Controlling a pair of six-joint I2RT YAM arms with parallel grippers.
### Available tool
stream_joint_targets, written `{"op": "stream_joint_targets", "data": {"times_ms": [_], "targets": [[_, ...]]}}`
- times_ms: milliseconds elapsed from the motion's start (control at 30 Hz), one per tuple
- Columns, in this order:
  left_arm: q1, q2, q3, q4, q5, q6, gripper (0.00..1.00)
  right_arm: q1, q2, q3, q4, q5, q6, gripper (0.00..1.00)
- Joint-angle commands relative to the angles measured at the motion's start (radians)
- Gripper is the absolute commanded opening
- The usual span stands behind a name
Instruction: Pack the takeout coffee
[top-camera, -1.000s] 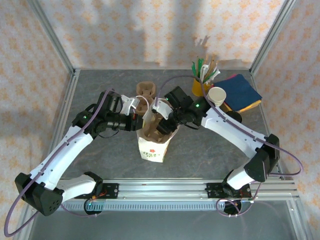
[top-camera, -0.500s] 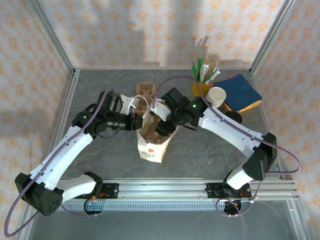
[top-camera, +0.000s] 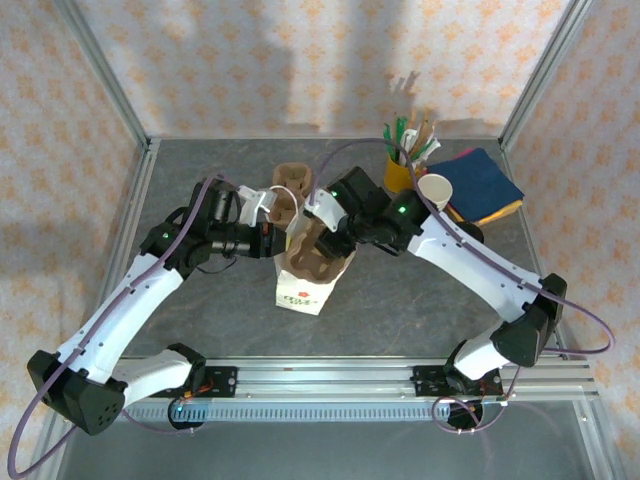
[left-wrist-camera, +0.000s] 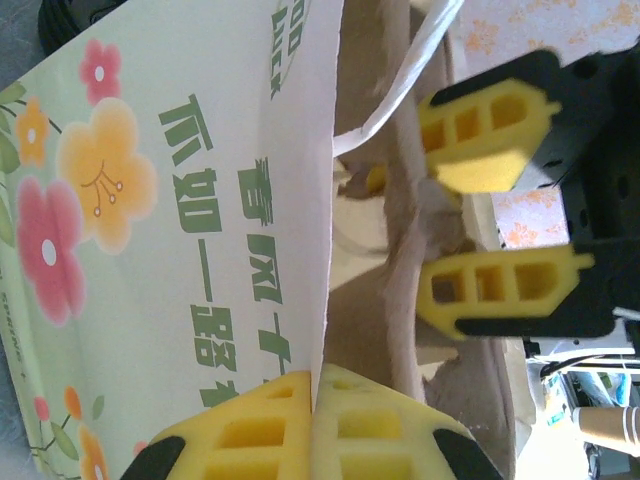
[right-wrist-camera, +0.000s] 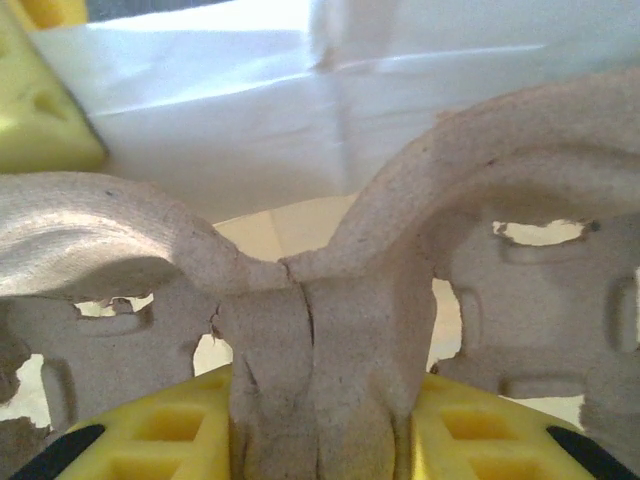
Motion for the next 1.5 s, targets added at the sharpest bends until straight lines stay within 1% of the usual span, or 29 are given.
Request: {"op": "stream_joint_targets", "data": {"times_ms": [0, 233, 467, 667, 867, 1000, 1067, 1267, 1367, 1467], "targets": [[0.002, -0.024, 0.001, 0.021, 0.049, 0.013, 0.0, -0.002, -0.029, 0.038, 0.001, 0.108, -0.015, 0.36], [0.002, -0.021, -0.017, 0.035, 0.068, 0.0, 0.0, 0.001, -0.07, 0.005, 0.049, 0.12, -0.029, 0.36], [0.002, -0.026, -0.019, 0.032, 0.076, -0.013, 0.0, 0.001, -0.091, 0.053, 0.039, 0.118, -0.037, 0.37], [0.002, -0.048, -0.039, 0.06, 0.097, -0.05, 0.0, 0.0, -0.116, 0.085, -0.002, 0.11, -0.018, 0.37], [0.002, -0.057, -0.069, 0.081, 0.108, -0.065, 0.0, 0.001, -0.141, 0.057, 0.022, 0.099, -0.019, 0.37], [0.002, -0.06, -0.074, 0.089, 0.107, -0.072, 0.0, 0.002, -0.119, 0.034, 0.035, 0.1, -0.02, 0.37], [0.002, -0.057, -0.075, 0.092, 0.11, -0.078, 0.0, 0.013, -0.109, 0.017, 0.041, 0.109, -0.015, 0.37], [0.002, -0.054, -0.081, 0.107, 0.113, -0.093, 0.0, 0.104, -0.099, -0.057, 0.058, 0.181, 0.002, 0.37], [0.003, -0.056, -0.086, 0.11, 0.114, -0.095, 0.0, 0.123, -0.091, -0.077, 0.04, 0.205, 0.015, 0.37], [0.002, -0.053, -0.087, 0.109, 0.113, -0.095, 0.0, 0.132, -0.1, -0.1, 0.045, 0.193, 0.022, 0.37]]}}
